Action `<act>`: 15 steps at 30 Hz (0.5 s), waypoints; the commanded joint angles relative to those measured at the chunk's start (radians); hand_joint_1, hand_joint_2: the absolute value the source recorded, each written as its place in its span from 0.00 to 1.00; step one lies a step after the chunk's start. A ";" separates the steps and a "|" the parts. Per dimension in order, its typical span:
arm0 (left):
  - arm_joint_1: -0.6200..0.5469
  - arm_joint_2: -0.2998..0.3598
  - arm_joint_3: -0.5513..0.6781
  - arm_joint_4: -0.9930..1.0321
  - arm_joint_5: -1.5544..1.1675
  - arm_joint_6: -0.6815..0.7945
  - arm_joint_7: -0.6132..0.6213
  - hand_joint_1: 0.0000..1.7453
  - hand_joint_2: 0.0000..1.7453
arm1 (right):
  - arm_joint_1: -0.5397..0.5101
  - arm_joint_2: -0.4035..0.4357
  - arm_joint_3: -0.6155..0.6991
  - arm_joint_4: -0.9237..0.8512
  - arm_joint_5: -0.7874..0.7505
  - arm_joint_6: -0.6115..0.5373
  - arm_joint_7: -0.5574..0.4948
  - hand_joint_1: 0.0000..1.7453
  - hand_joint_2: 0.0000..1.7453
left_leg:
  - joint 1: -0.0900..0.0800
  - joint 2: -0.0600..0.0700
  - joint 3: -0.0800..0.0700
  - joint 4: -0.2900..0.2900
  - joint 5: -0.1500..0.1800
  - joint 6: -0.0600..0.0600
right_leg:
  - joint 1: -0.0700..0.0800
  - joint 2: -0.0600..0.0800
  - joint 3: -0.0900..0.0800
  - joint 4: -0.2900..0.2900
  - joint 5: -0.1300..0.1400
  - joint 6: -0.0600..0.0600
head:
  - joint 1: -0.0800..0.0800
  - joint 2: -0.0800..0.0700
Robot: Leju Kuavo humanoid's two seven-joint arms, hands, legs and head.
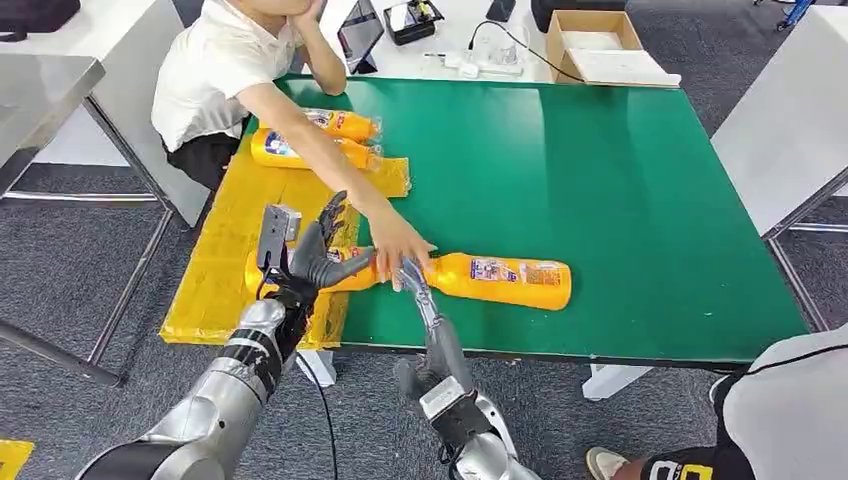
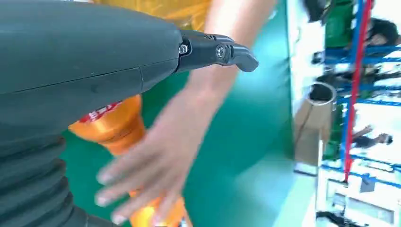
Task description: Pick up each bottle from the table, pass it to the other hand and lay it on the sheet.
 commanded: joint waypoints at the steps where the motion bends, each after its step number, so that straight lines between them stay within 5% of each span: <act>1: 0.010 -0.010 0.015 -0.066 0.000 0.002 0.008 0.00 1.00 | -0.011 -0.048 0.039 -0.026 -0.006 0.003 0.001 0.00 1.00 | 0.000 0.002 0.003 0.000 -0.002 -0.001 | 0.000 0.001 0.003 0.000 -0.001 -0.001 | 0.000 0.000; 7: 0.259 0.058 -0.280 -0.413 0.147 0.127 0.033 0.00 1.00 | 0.057 -0.059 -0.015 -0.105 0.009 -0.049 0.001 0.00 1.00 | 0.000 0.003 0.005 -0.002 -0.002 -0.001 | 0.000 0.003 0.004 -0.002 -0.001 -0.001 | 0.000 0.000; 10: 0.336 0.115 -0.423 -0.539 0.243 0.225 0.041 0.00 1.00 | 0.095 -0.076 -0.075 -0.149 0.070 -0.177 0.001 0.00 1.00 | 0.000 0.003 0.006 -0.001 -0.003 -0.001 | 0.000 0.002 0.005 -0.001 -0.003 -0.002 | 0.000 0.000; 11: 0.382 0.150 -0.472 -0.616 0.279 0.272 0.048 0.00 1.00 | 0.093 -0.052 -0.180 -0.004 0.384 -0.366 0.003 0.00 1.00 | 0.000 0.003 0.008 0.000 -0.005 -0.001 | 0.001 0.002 0.007 0.000 -0.005 -0.003 | 0.000 0.000; 15: 0.468 0.201 -0.551 -0.732 0.173 0.469 0.038 0.00 1.00 | 0.099 -0.038 -0.586 0.120 0.689 -0.366 0.035 0.00 1.00 | 0.000 0.001 0.007 -0.003 -0.003 -0.001 | 0.000 0.001 0.007 -0.003 -0.002 -0.002 | 0.000 0.000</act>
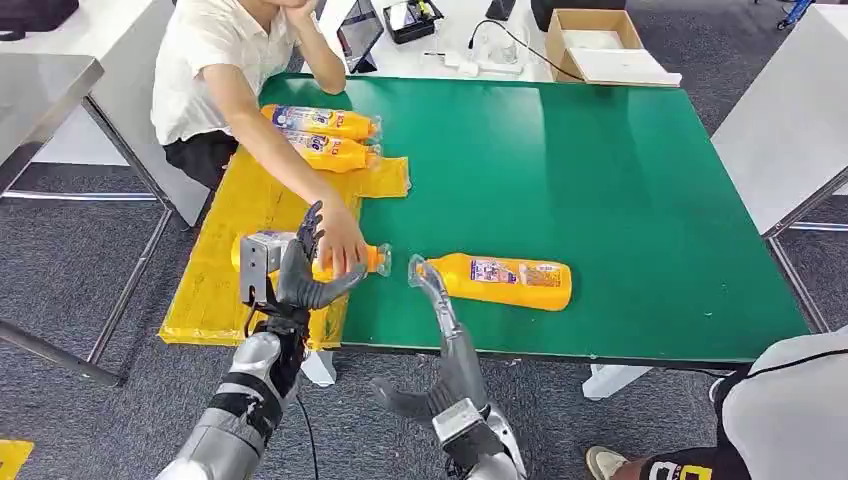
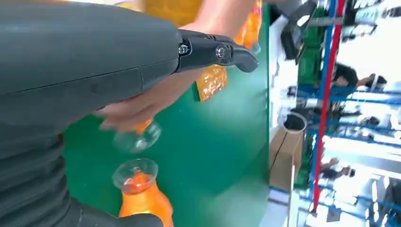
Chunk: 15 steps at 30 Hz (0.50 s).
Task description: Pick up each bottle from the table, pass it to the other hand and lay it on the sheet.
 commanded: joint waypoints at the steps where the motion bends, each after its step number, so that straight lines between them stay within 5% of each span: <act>1: 0.212 0.173 -0.318 -0.357 -0.068 0.267 0.005 0.00 1.00 | 0.015 -0.011 -0.598 0.249 0.521 -0.160 0.008 0.00 1.00 | 0.000 0.001 0.007 -0.003 -0.001 -0.001 | 0.000 0.001 0.007 -0.003 -0.001 -0.001 | 0.001 0.000; 9: 0.297 0.171 -0.285 -0.459 -0.148 0.380 -0.027 0.00 1.00 | -0.022 -0.075 -0.717 0.346 0.714 -0.160 0.139 0.00 1.00 | -0.001 -0.001 0.004 -0.001 -0.001 0.000 | -0.001 0.000 0.004 -0.002 0.000 0.000 | 0.000 0.000; 15: 0.295 0.171 -0.288 -0.459 -0.162 0.388 -0.031 0.00 1.00 | -0.037 -0.080 -0.719 0.370 0.707 -0.160 0.140 0.00 1.00 | 0.000 -0.001 0.005 -0.001 -0.001 -0.001 | -0.001 0.000 0.005 -0.001 -0.001 -0.001 | 0.000 0.000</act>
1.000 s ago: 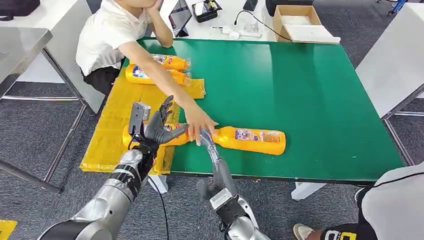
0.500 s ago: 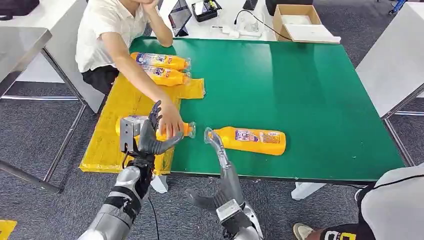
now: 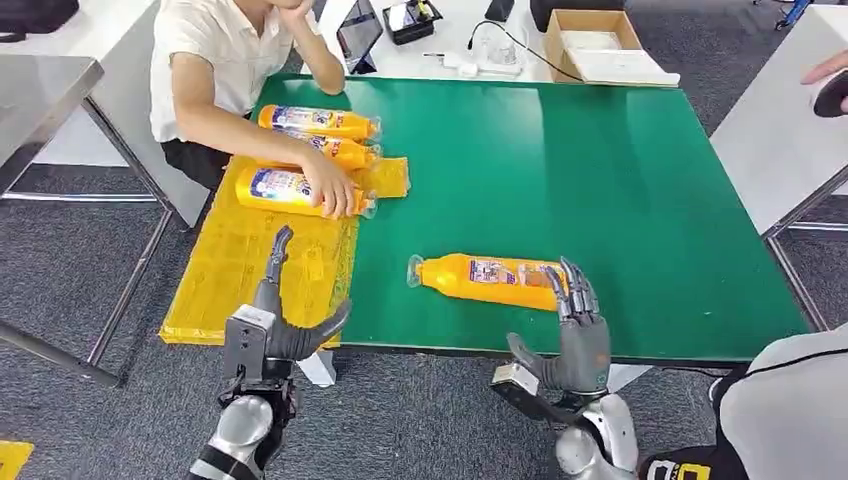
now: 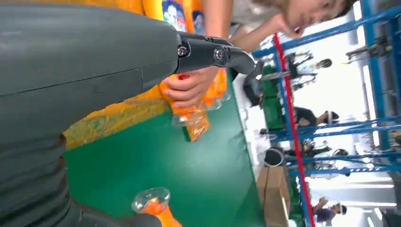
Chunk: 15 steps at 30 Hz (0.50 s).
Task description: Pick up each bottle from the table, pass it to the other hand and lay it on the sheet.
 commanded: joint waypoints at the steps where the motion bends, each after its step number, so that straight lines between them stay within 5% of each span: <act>1: 0.022 0.051 -0.044 -0.051 -0.008 0.005 -0.001 0.00 1.00 | -0.058 -0.021 -0.105 0.154 0.013 -0.034 0.008 0.00 1.00 | 0.001 0.001 0.004 -0.001 -0.001 -0.001 | 0.001 0.001 0.004 -0.001 -0.001 -0.001 | -0.001 0.000; 9: 0.019 0.050 -0.044 -0.048 -0.017 0.011 -0.004 0.00 1.00 | -0.063 -0.016 -0.105 0.160 0.018 -0.034 0.015 0.00 1.00 | 0.001 0.003 0.009 0.000 -0.004 -0.002 | 0.002 0.002 0.009 0.000 -0.003 -0.003 | 0.000 0.000; 15: -0.007 0.037 -0.072 -0.020 -0.012 -0.012 -0.007 0.00 1.00 | -0.196 -0.037 -0.066 0.389 -0.004 -0.022 0.057 0.00 1.00 | 0.001 0.004 0.007 -0.001 -0.002 -0.001 | 0.002 0.003 0.006 -0.001 -0.001 -0.002 | 0.000 0.000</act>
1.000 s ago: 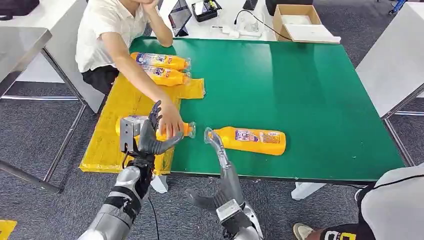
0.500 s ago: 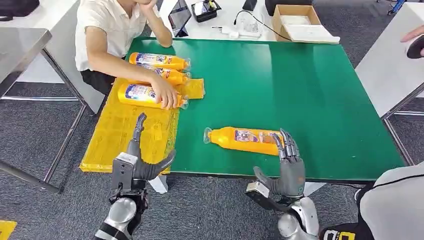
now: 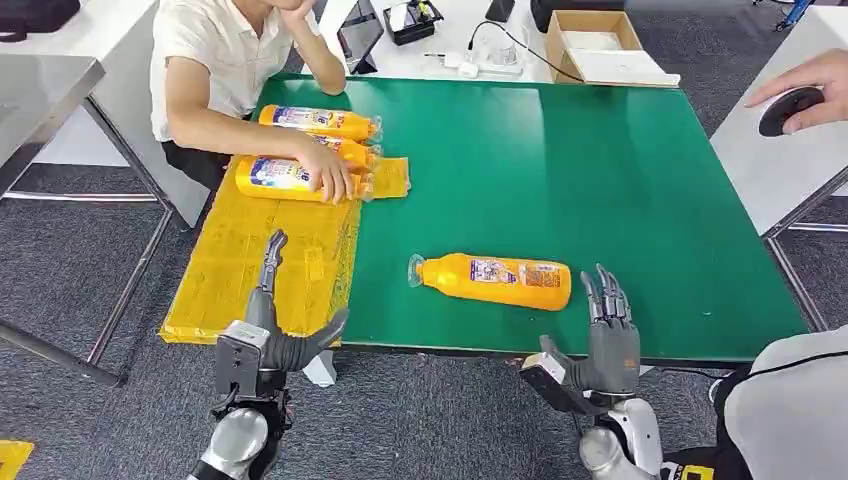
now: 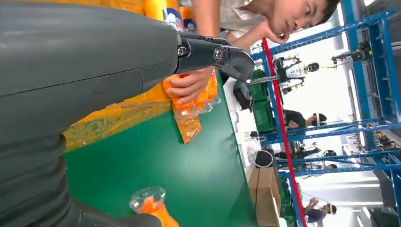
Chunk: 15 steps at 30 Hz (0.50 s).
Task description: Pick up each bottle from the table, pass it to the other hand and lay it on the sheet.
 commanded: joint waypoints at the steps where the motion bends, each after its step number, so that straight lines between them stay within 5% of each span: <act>1: -0.048 0.020 -0.058 0.050 0.002 -0.025 -0.002 0.00 1.00 | -0.191 -0.016 0.022 0.330 -0.042 -0.014 0.035 0.00 1.00 | 0.000 0.004 0.007 -0.001 -0.003 -0.001 | 0.001 0.003 0.006 -0.001 -0.001 -0.002 | 0.000 0.000; 15: -0.135 -0.011 -0.127 0.124 0.042 -0.073 -0.002 0.00 1.00 | -0.438 0.000 0.119 0.616 0.047 0.009 0.157 0.00 1.00 | 0.000 0.002 0.008 0.000 -0.002 -0.001 | 0.001 0.001 0.007 0.000 -0.002 -0.003 | 0.000 0.000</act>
